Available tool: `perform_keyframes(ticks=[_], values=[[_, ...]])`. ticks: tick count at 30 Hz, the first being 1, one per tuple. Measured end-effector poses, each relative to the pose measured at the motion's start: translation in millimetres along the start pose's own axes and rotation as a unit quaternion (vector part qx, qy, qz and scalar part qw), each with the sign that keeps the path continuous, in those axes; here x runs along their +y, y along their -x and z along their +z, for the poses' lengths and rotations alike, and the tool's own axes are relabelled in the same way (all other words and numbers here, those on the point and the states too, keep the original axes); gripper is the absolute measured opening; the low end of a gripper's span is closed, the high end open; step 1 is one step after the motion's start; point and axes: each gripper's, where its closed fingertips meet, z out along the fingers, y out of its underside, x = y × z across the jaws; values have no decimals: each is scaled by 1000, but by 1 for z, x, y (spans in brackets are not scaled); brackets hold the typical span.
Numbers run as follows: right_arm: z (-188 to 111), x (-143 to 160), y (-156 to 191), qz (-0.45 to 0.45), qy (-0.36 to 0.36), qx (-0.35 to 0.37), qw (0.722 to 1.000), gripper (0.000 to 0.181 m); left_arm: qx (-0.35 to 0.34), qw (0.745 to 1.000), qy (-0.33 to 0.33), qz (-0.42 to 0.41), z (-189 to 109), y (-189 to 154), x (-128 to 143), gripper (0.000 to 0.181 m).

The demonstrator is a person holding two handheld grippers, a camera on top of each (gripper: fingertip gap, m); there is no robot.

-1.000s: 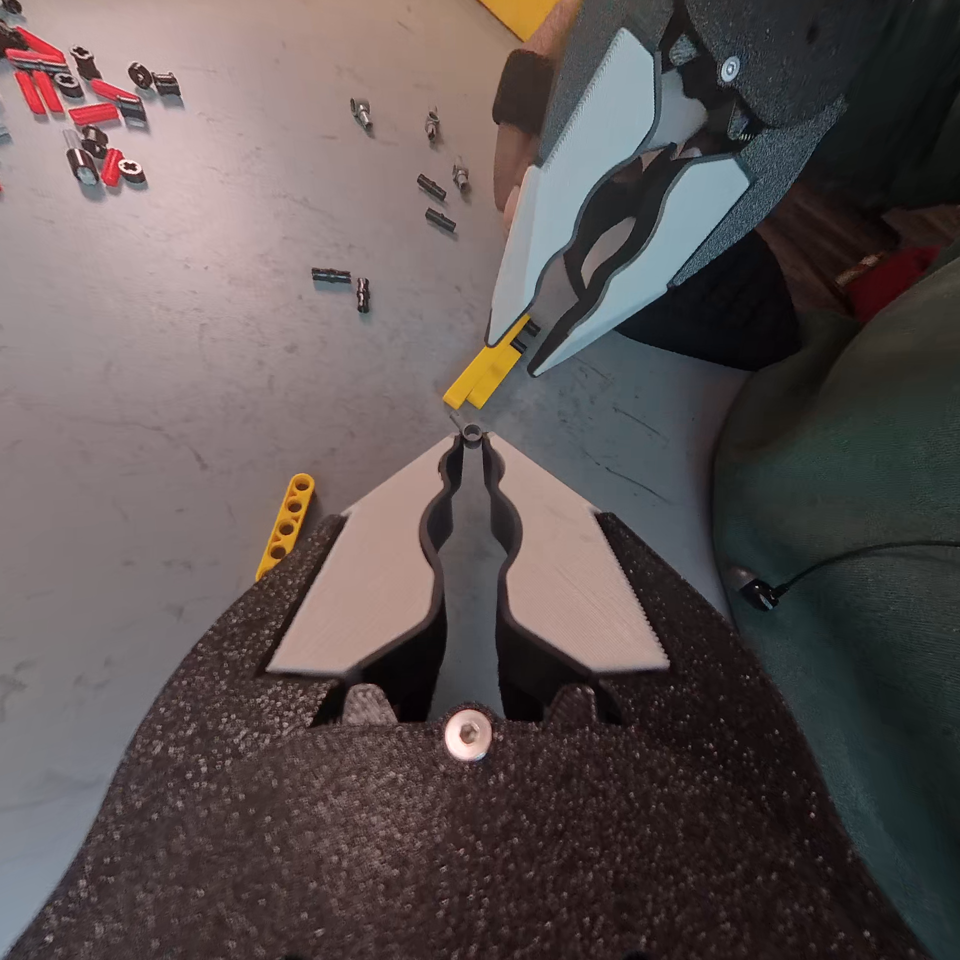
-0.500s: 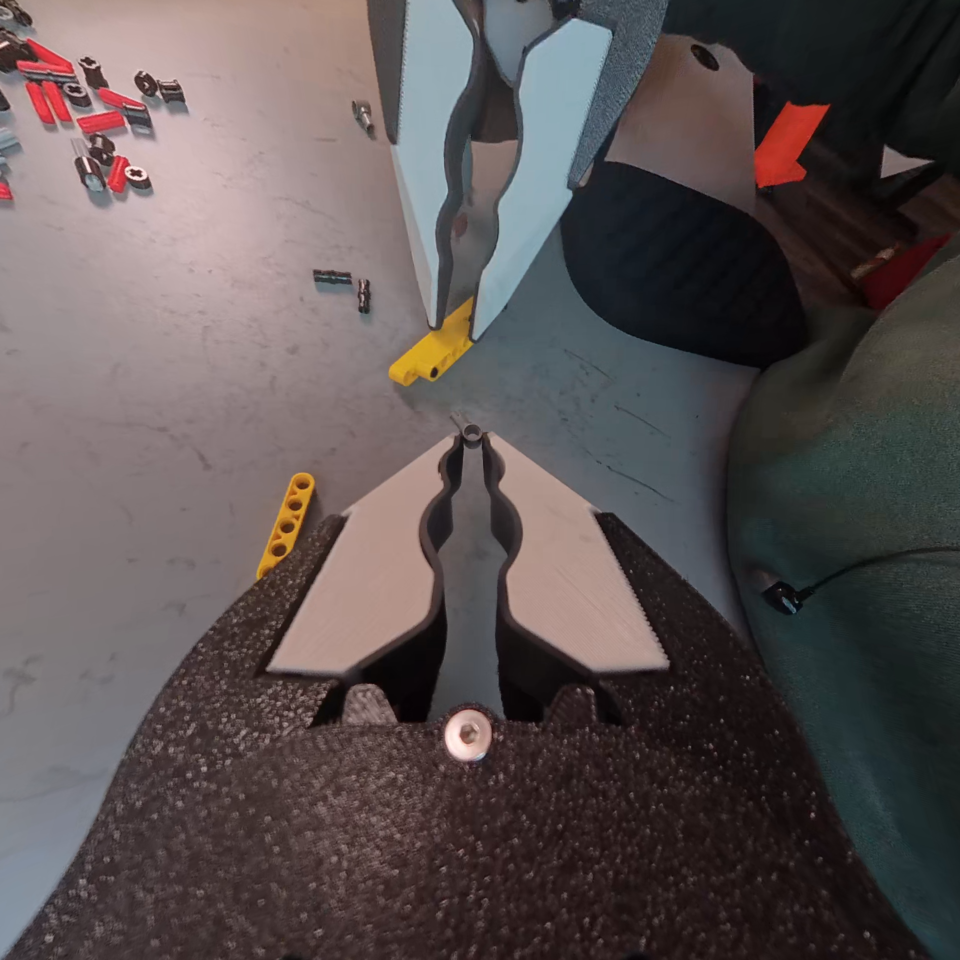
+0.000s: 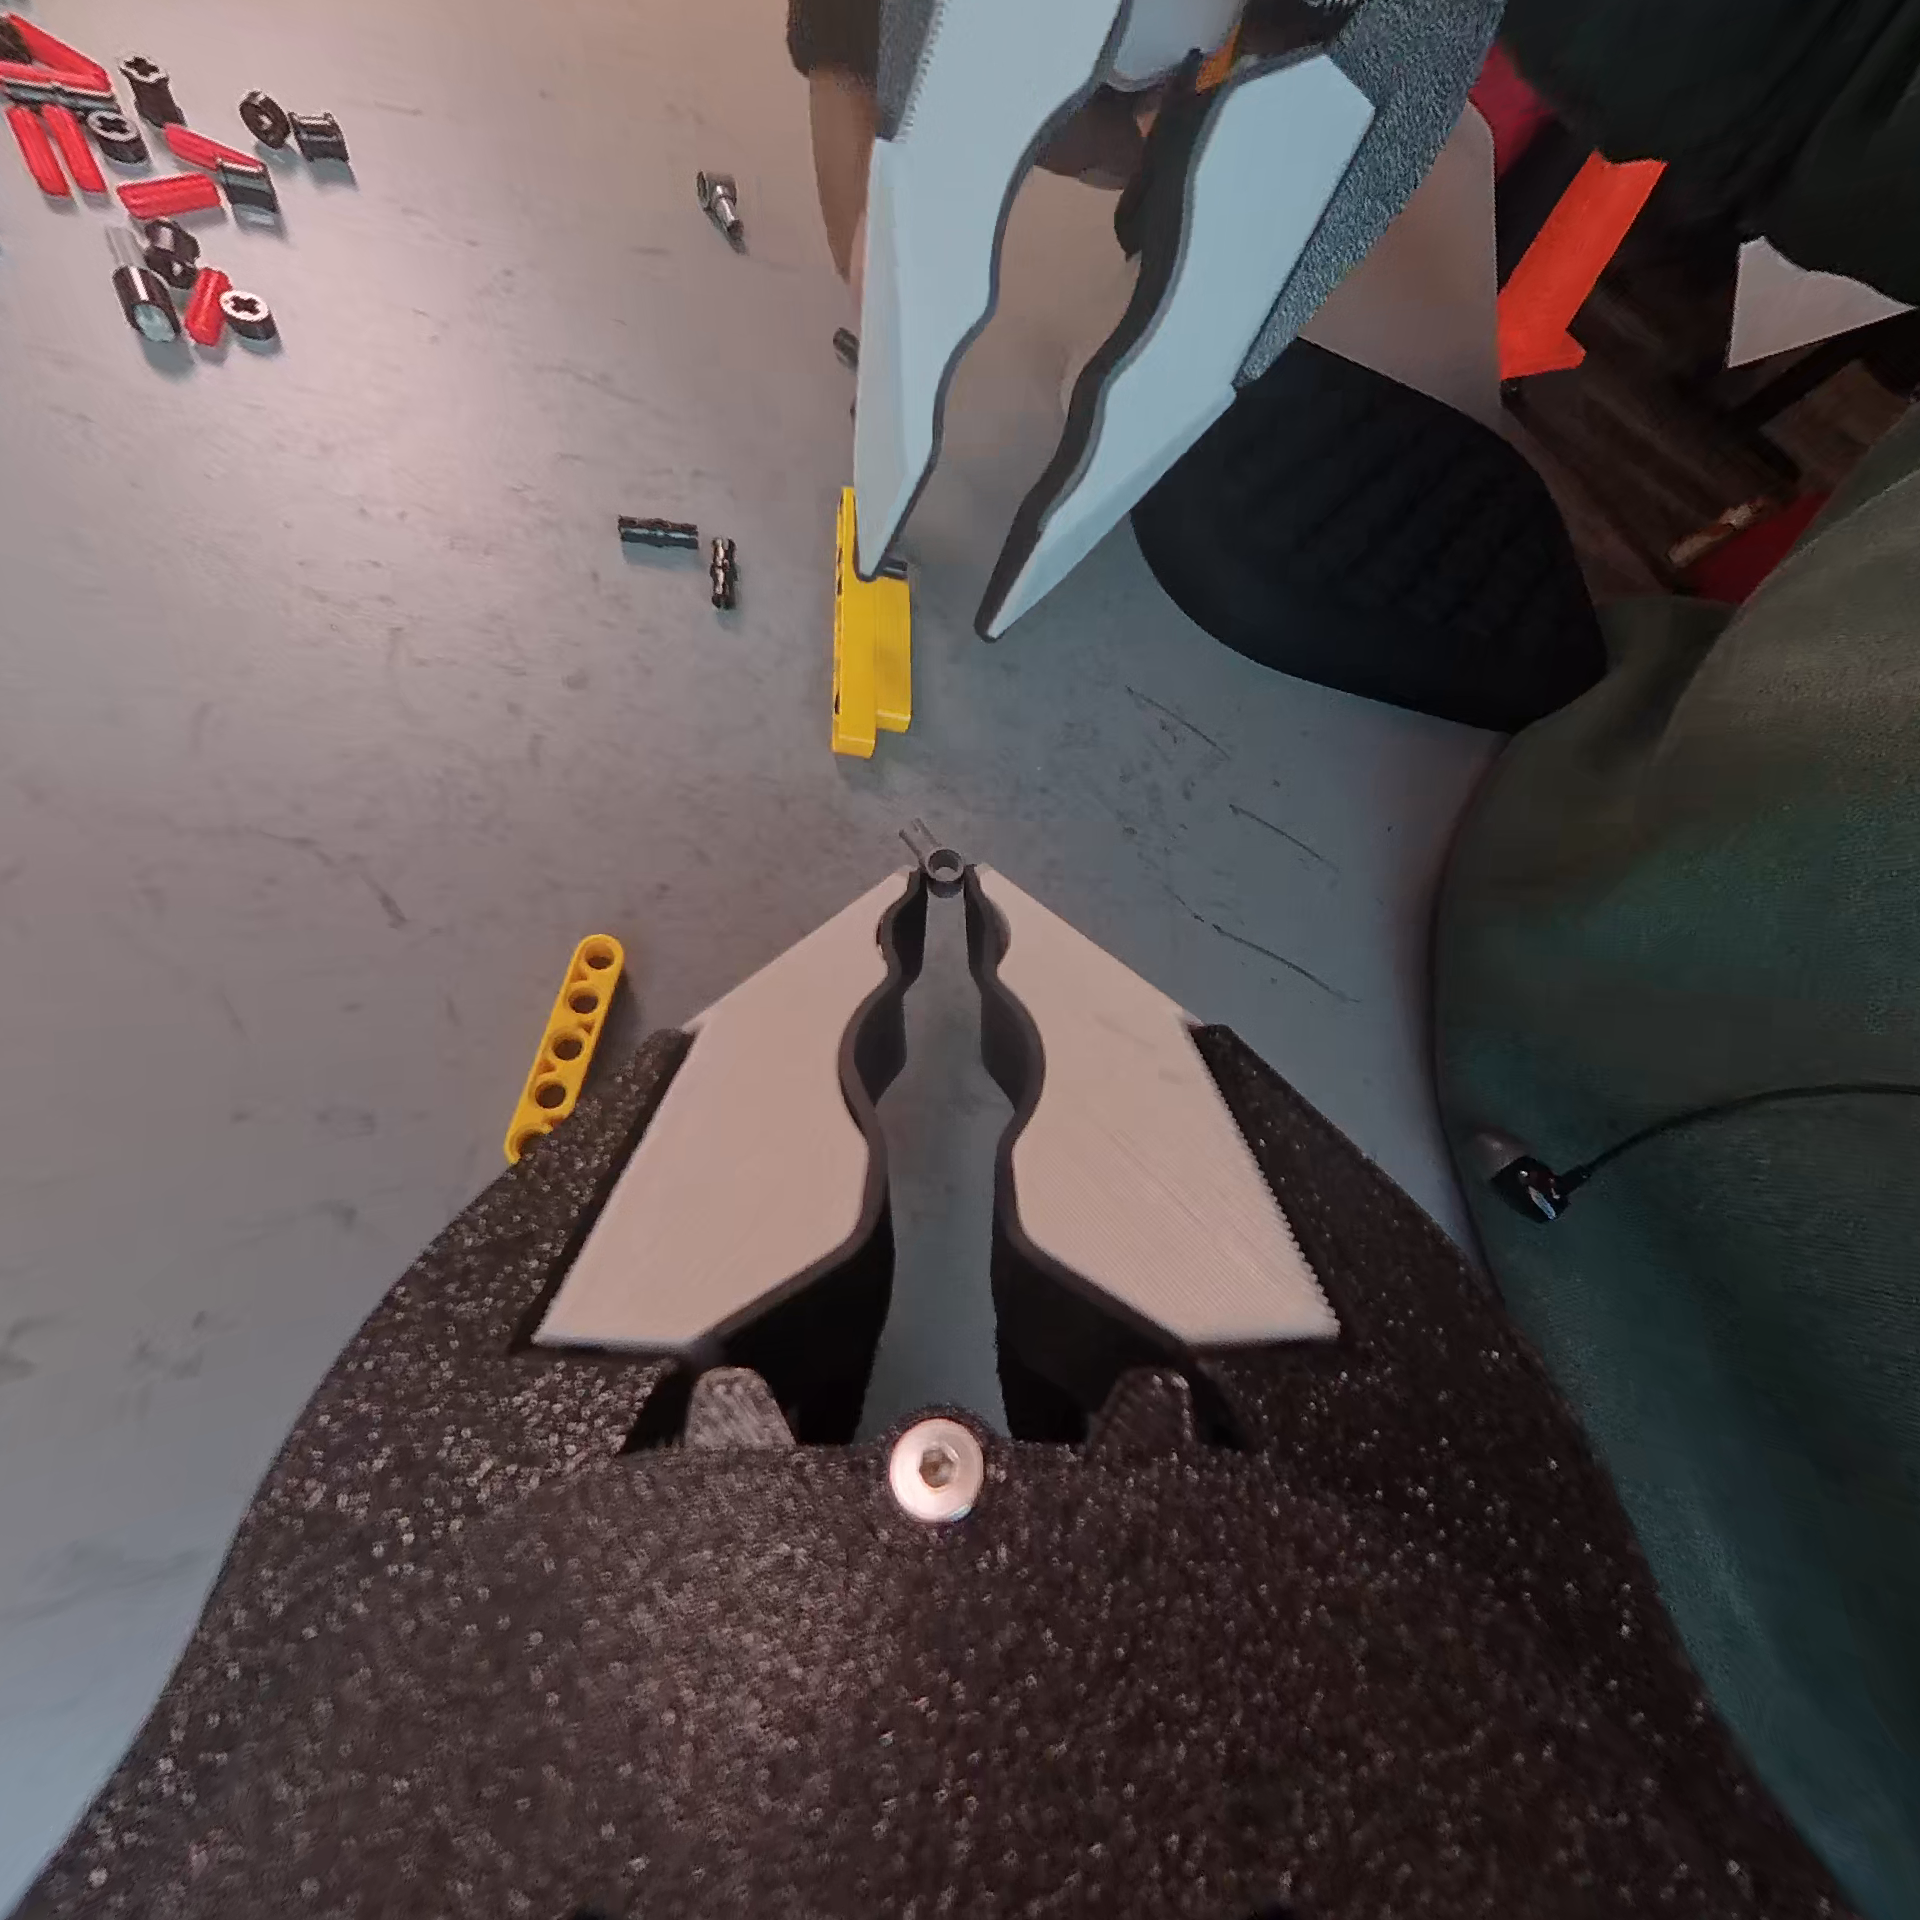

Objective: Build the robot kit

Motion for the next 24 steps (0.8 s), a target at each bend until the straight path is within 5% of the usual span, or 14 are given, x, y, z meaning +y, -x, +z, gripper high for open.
perform_keyframes(ticks=[12, 15, 24], values=[[17, 5, -8, 6, 36, -66, 997, 23, -2, 1000, 5, 3, 2, 0, 2, 6], [18, 5, -15, 20, 36, -81, 996, 9, -4, 1000, 0, 4, 0, 0, 0, 6], [17, 1, 15, -22, 64, -81, 994, 7, -2, 1000, -7, 5, -3, -1, -2, 6]])
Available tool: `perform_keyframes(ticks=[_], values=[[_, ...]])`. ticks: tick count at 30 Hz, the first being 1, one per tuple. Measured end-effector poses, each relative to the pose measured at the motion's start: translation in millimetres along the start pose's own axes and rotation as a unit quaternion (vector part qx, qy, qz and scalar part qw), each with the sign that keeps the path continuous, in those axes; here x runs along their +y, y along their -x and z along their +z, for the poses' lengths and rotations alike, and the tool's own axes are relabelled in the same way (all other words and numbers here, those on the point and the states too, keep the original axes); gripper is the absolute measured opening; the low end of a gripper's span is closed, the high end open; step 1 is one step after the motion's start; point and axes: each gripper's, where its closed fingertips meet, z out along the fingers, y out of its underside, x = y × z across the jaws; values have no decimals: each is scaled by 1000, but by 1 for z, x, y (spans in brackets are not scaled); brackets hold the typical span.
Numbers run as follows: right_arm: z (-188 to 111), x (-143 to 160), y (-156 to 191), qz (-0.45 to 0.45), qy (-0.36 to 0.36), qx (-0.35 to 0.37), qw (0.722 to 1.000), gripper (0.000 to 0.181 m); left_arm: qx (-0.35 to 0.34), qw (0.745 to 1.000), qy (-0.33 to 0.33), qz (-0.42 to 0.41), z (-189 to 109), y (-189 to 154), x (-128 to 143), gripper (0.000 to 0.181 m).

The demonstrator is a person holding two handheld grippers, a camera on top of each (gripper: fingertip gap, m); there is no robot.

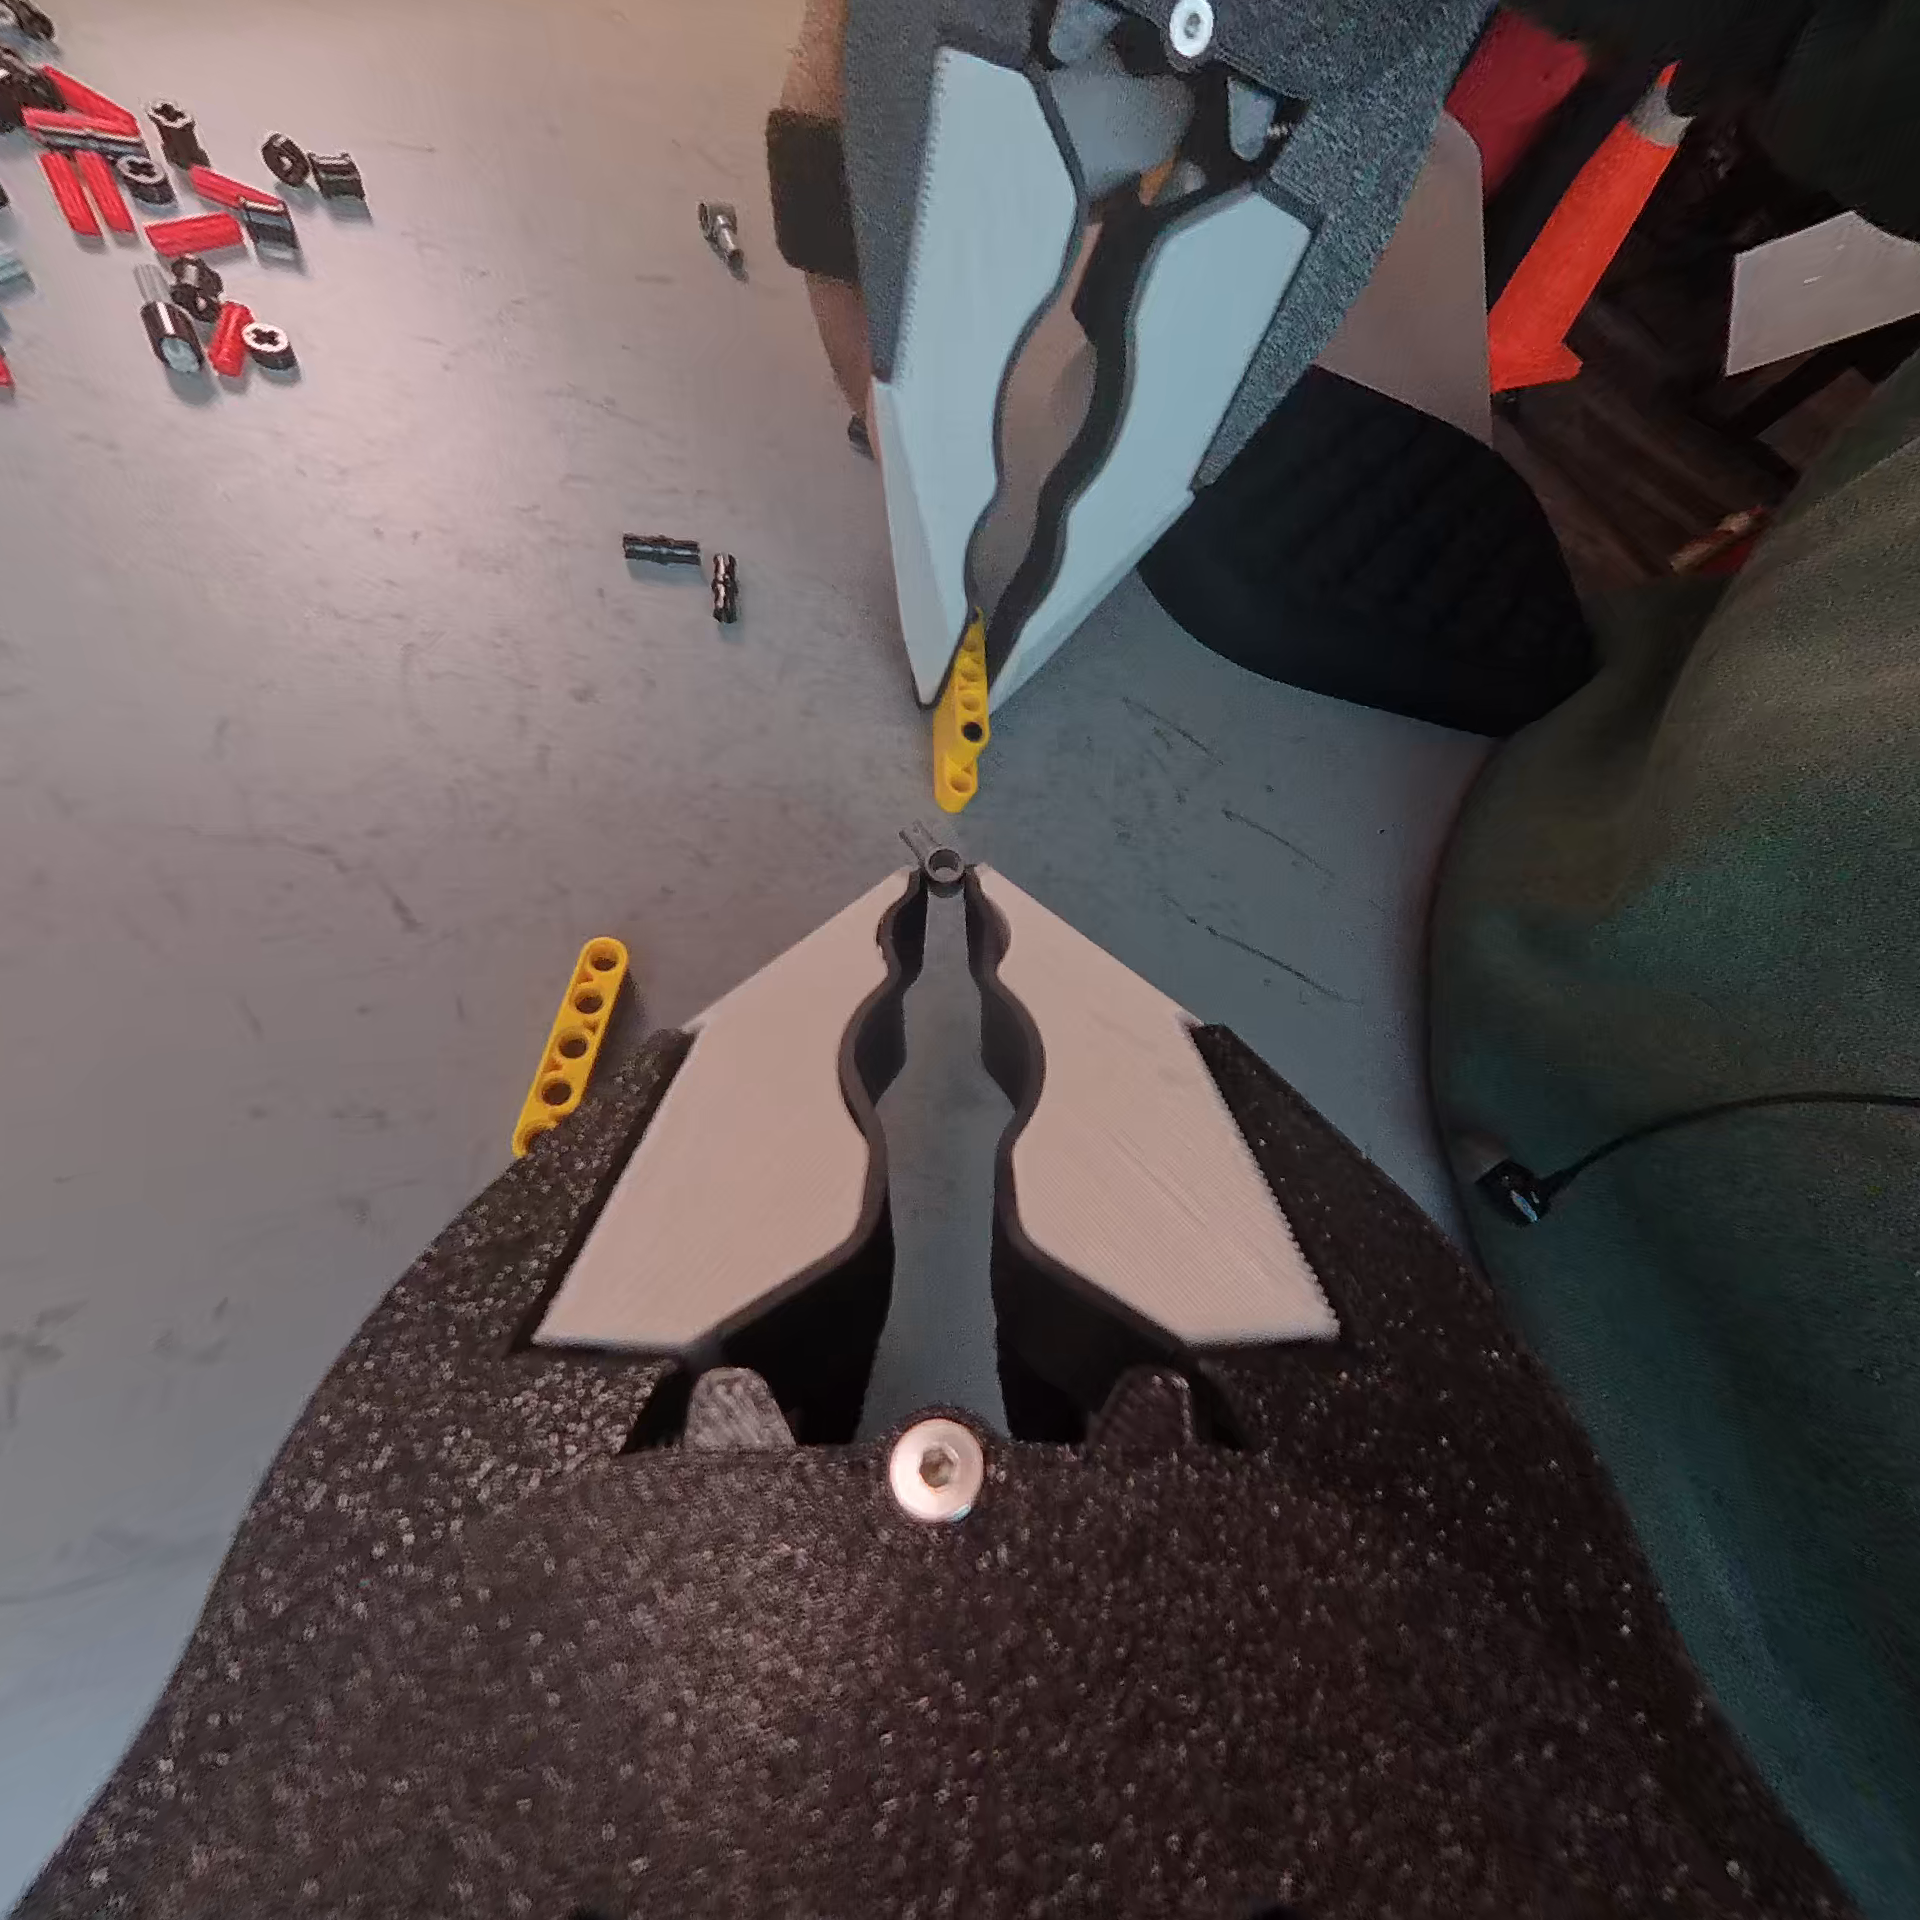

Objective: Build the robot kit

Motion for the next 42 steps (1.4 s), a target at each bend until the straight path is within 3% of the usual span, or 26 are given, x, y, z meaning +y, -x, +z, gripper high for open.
perform_keyframes(ticks=[4, 6, 9, 14, 17, 20, 24, 30, 35, 42], values=[[2, -5, 9, -9, 5, 30, 999, 8, 10, 1000, 3, 4, 2, -5, 0, 6], [0, -6, 6, -5, -1, 41, 999, 18, 18, 1000, 3, 0, 4, -7, 0, 6], [-14, -28, 6, -18, -70, 64, 995, 19, 33, 999, -7, -14, 4, -10, -2, 6], [-26, -59, 9, -110, -147, 183, 966, 19, 103, 991, -62, -64, -4, -23, -20, 6], [-28, -64, 6, -161, -146, 254, 942, 14, 145, 980, -91, -100, -8, -30, -30, 6], [-33, -66, 4, -174, -149, 279, 932, 5, 170, 973, -103, -117, -11, -34, -33, 6], [-39, -68, 6, -122, -187, 249, 942, 5, 175, 971, -122, -112, -14, -37, -40, 6], [-52, -73, 14, 58, -318, 107, 940, 4, 80, 984, -153, 51, -20, -42, -52, 13], [-50, -75, 24, 71, -324, 62, 941, 4, 42, 978, -141, 149, -18, -52, -50, 9], [-50, -76, 26, 64, -321, 45, 944, 4, 27, 976, -127, 174, -16, -53, -48, 7]])
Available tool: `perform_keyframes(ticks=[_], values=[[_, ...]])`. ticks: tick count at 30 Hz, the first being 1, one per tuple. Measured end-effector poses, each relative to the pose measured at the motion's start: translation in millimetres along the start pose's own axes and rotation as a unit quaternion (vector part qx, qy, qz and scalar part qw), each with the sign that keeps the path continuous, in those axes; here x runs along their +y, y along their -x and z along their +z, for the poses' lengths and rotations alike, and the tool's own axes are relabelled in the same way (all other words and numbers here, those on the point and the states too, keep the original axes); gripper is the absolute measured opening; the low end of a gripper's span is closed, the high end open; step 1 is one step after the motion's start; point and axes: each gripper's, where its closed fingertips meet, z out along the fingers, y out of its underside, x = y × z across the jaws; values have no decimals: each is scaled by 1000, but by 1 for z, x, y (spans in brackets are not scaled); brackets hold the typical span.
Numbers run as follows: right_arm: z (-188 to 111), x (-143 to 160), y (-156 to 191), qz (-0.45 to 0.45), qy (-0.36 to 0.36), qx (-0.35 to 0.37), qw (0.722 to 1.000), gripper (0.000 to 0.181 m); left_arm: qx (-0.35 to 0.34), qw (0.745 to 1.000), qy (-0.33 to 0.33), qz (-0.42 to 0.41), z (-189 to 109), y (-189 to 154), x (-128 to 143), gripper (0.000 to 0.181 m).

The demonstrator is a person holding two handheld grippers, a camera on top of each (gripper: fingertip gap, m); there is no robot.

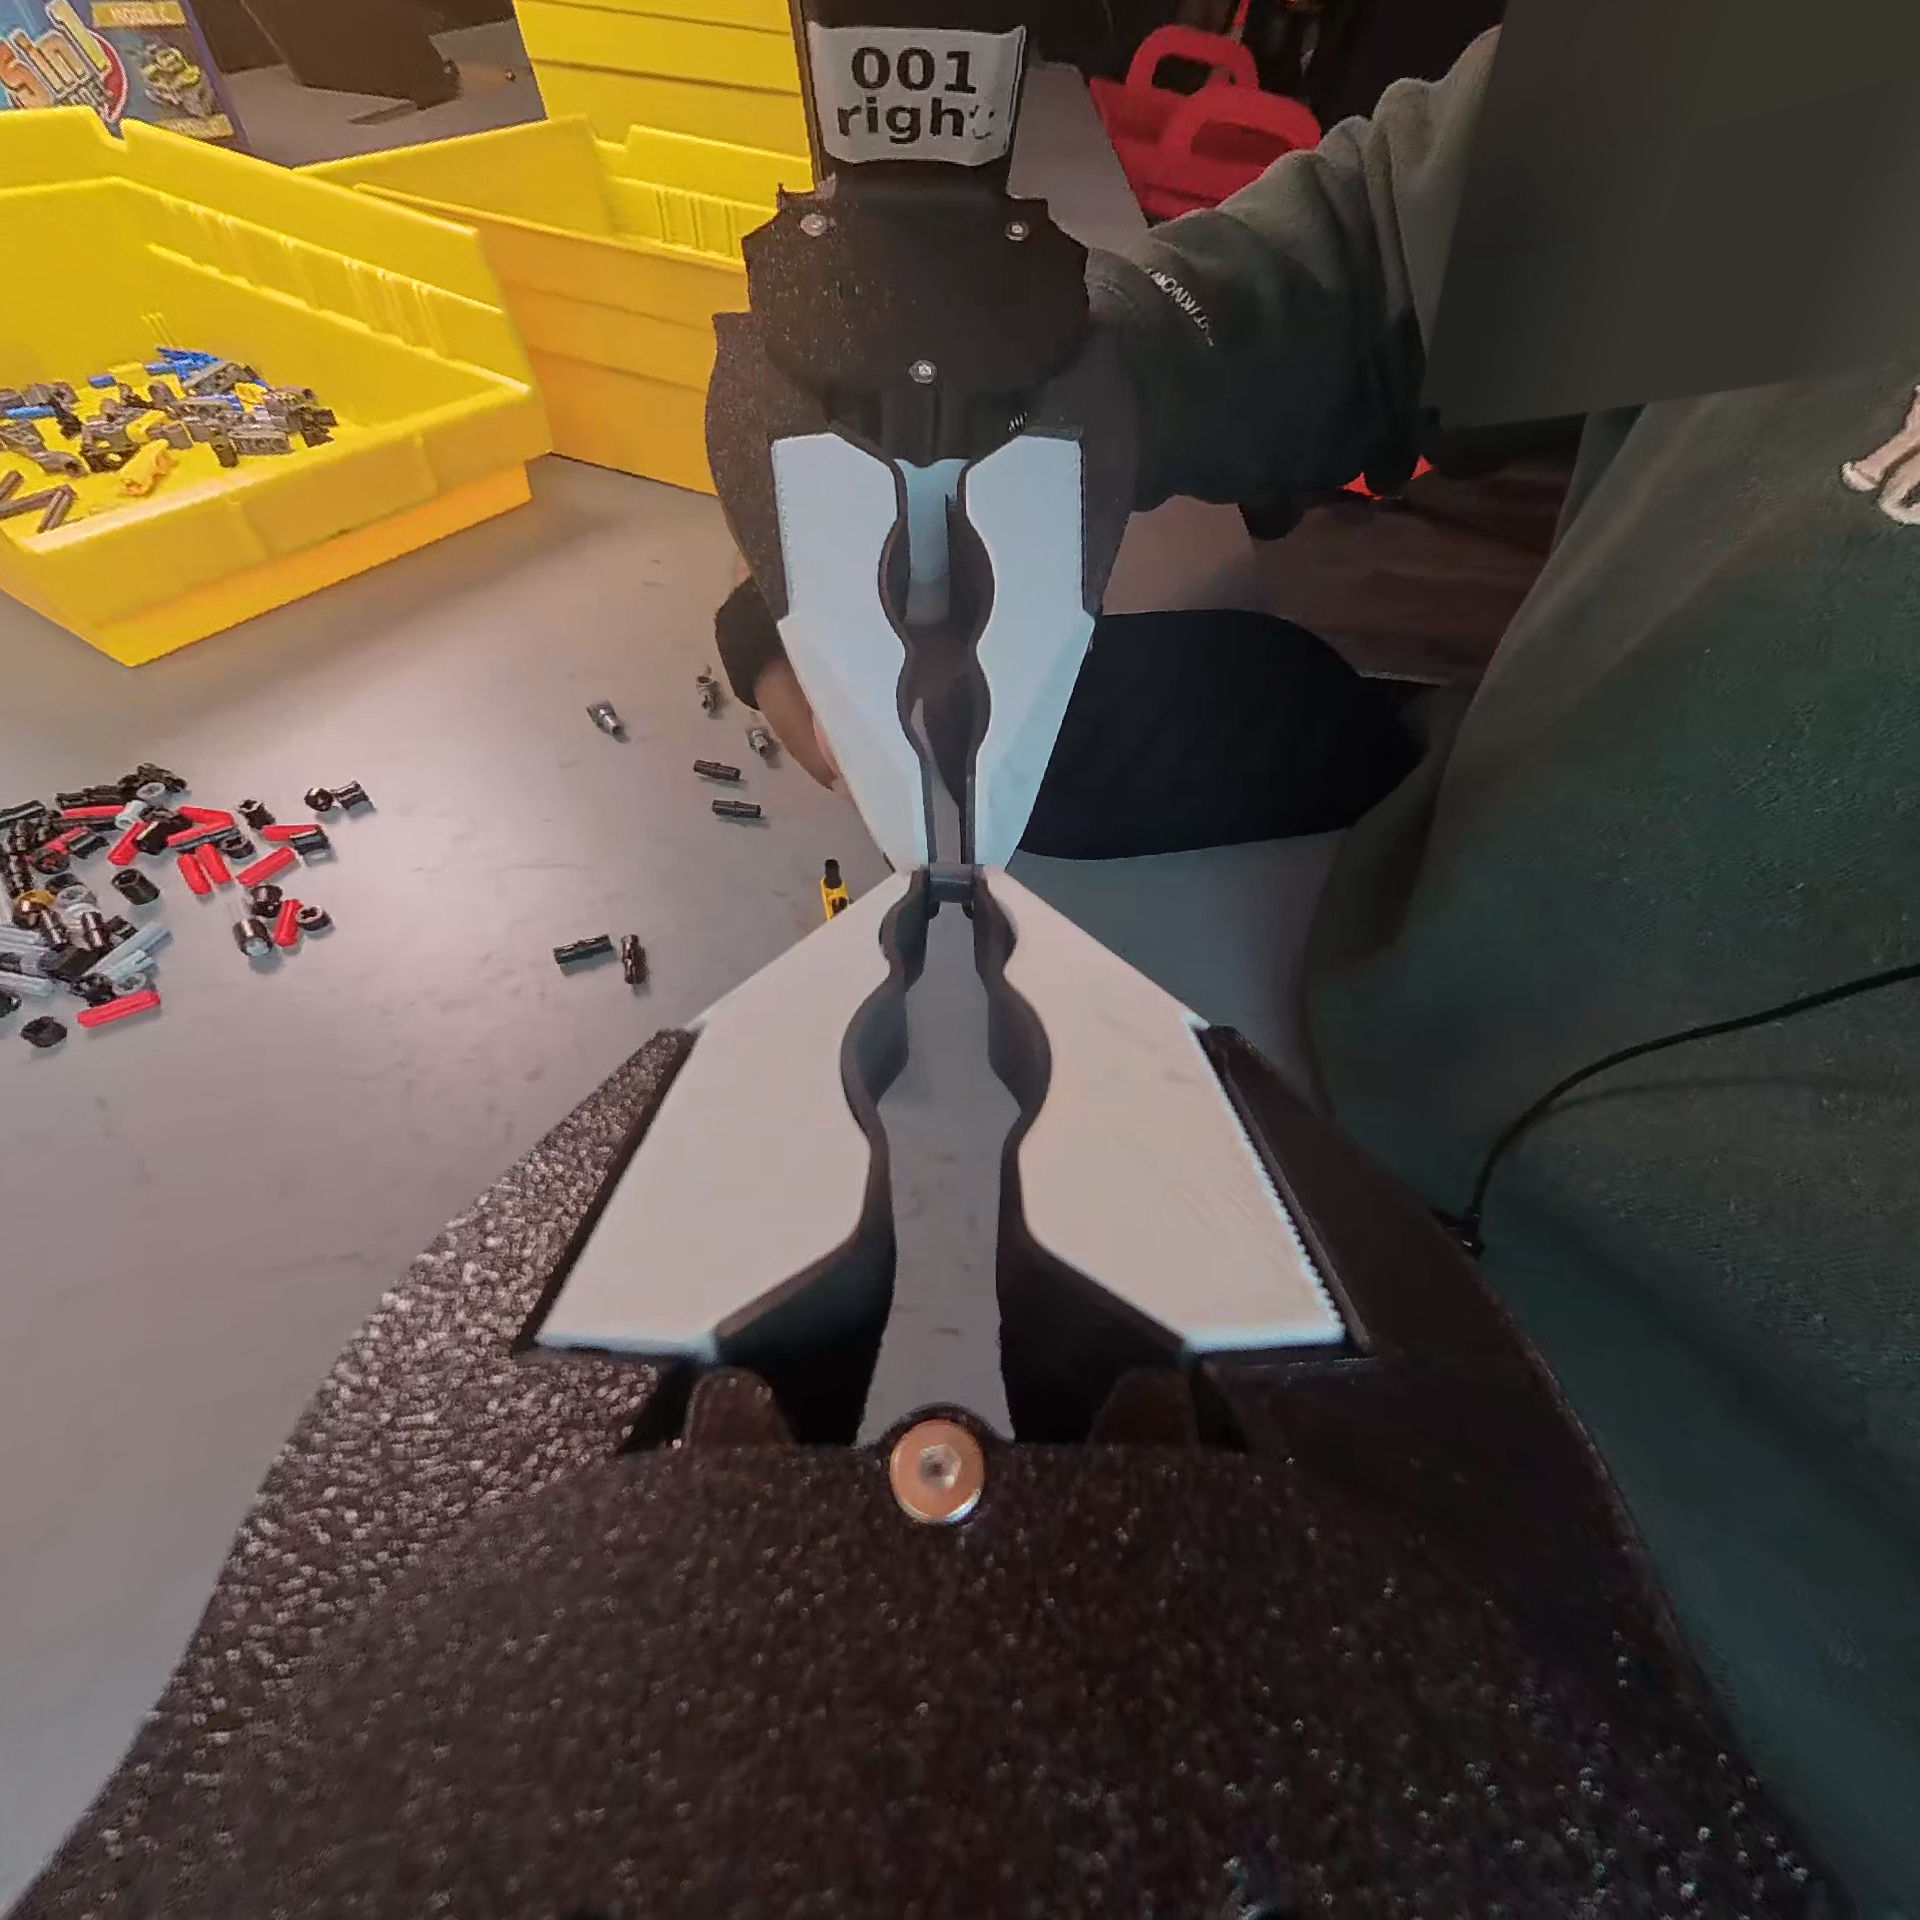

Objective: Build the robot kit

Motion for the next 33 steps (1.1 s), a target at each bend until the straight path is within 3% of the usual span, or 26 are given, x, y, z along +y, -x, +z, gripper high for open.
perform_keyframes(ticks=[2, 6, 10, 15, 19, 33], values=[[-1, 3, -5, -12, 10, 14, 1000, 5, -11, 1000, 10, -10, 1, 5, 2, 7], [-16, 51, -20, -45, 151, 35, 987, 30, -47, 996, 58, -46, -1, 23, 22, 7], [-23, 81, -31, -26, 208, 68, 976, 28, -51, 992, 96, -65, 3, 26, 37, 7], [-13, 90, -22, 2, 223, 109, 969, 8, -47, 988, 131, -62, 9, 25, 52, 7], [-6, 86, -13, 36, 223, 149, 963, 10, -31, 987, 152, -46, 10, 21, 60, 7], [2, 81, -19, 19, 197, 96, 975, 8, 2, 974, 226, 31, 19, 26, 68, 7]])
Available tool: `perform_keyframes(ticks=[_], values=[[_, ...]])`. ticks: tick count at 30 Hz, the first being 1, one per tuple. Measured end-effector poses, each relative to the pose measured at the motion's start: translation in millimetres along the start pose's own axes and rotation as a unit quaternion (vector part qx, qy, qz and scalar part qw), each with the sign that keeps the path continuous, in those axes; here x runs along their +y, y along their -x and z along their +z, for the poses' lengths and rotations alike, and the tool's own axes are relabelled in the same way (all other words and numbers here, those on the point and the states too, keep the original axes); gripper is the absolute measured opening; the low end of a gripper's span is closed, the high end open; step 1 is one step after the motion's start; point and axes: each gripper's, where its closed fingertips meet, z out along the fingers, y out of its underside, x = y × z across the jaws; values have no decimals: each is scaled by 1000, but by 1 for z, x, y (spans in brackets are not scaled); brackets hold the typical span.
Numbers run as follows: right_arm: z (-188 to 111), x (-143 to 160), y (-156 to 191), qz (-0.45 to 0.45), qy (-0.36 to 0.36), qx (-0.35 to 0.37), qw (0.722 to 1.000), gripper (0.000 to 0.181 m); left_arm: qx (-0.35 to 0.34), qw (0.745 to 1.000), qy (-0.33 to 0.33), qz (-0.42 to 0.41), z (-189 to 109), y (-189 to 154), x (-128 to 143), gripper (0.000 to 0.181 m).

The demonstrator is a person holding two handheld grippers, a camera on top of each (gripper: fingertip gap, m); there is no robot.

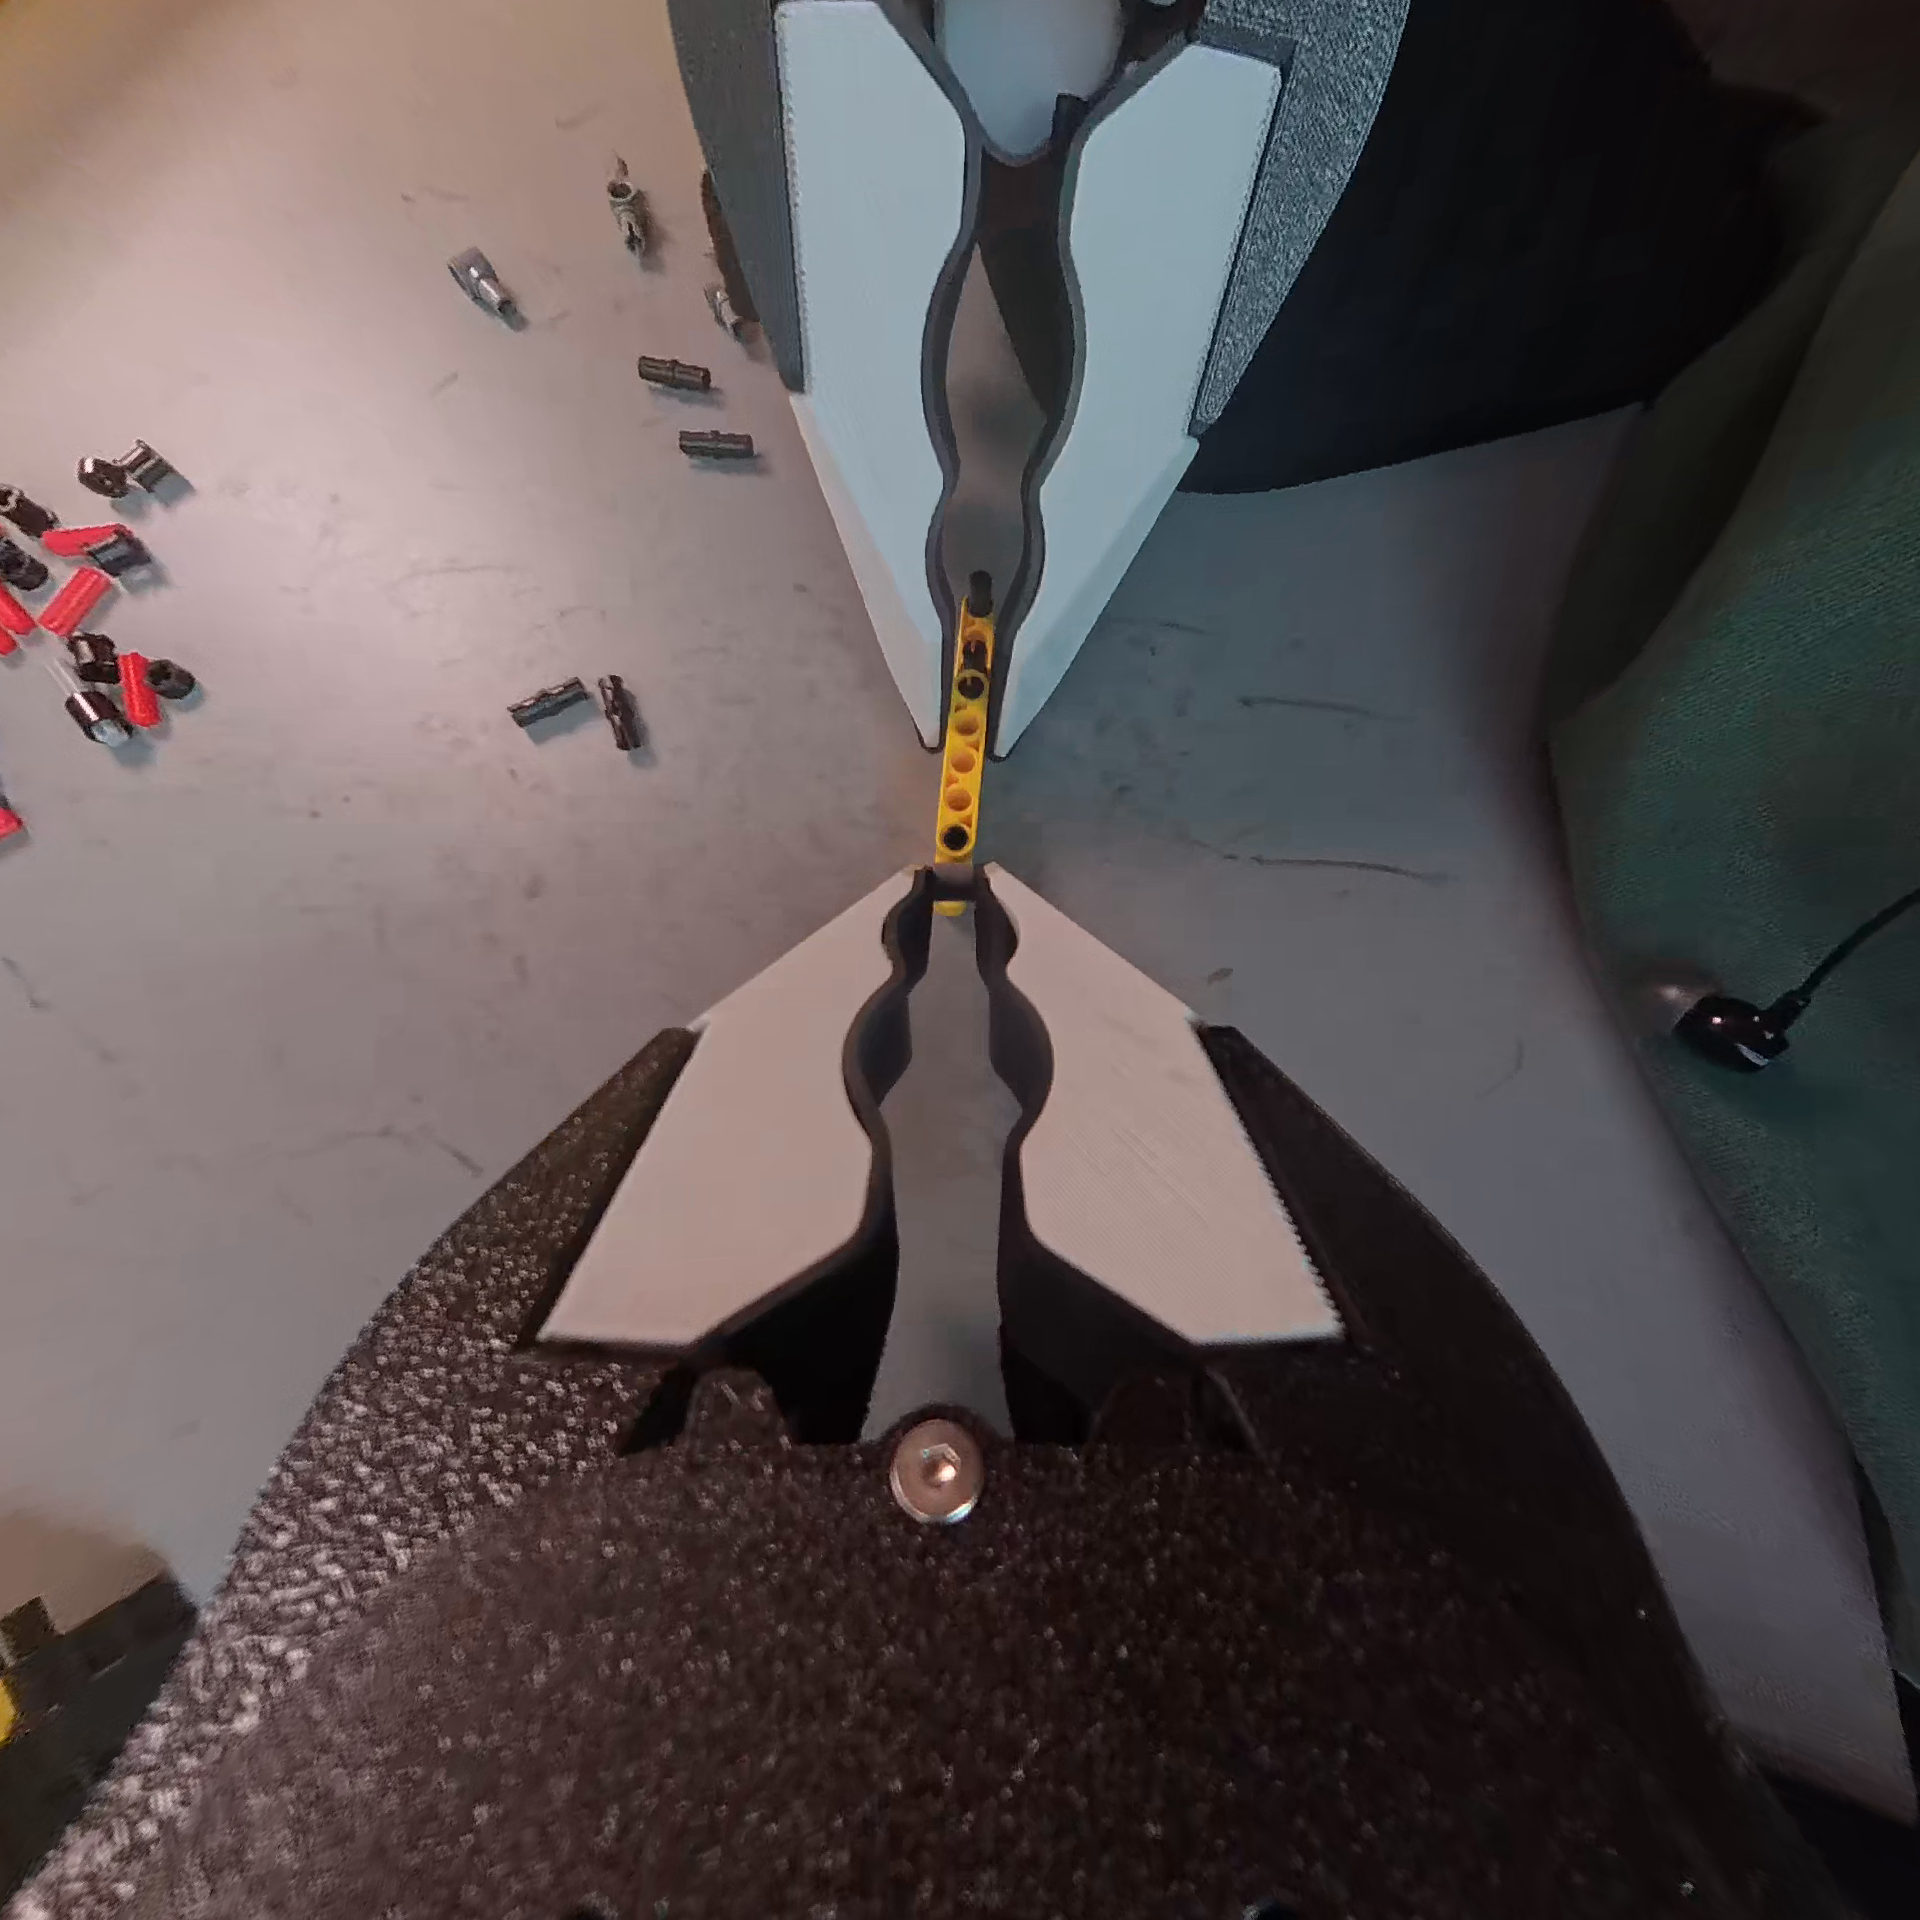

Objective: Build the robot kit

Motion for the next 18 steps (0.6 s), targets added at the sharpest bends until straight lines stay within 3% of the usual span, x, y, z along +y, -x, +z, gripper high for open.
perform_keyframes(ticks=[18], values=[[1, -1, -1, 0, -16, -5, 1000, 7, 15, 987, 145, 63, 0, 1, 2, 7]])
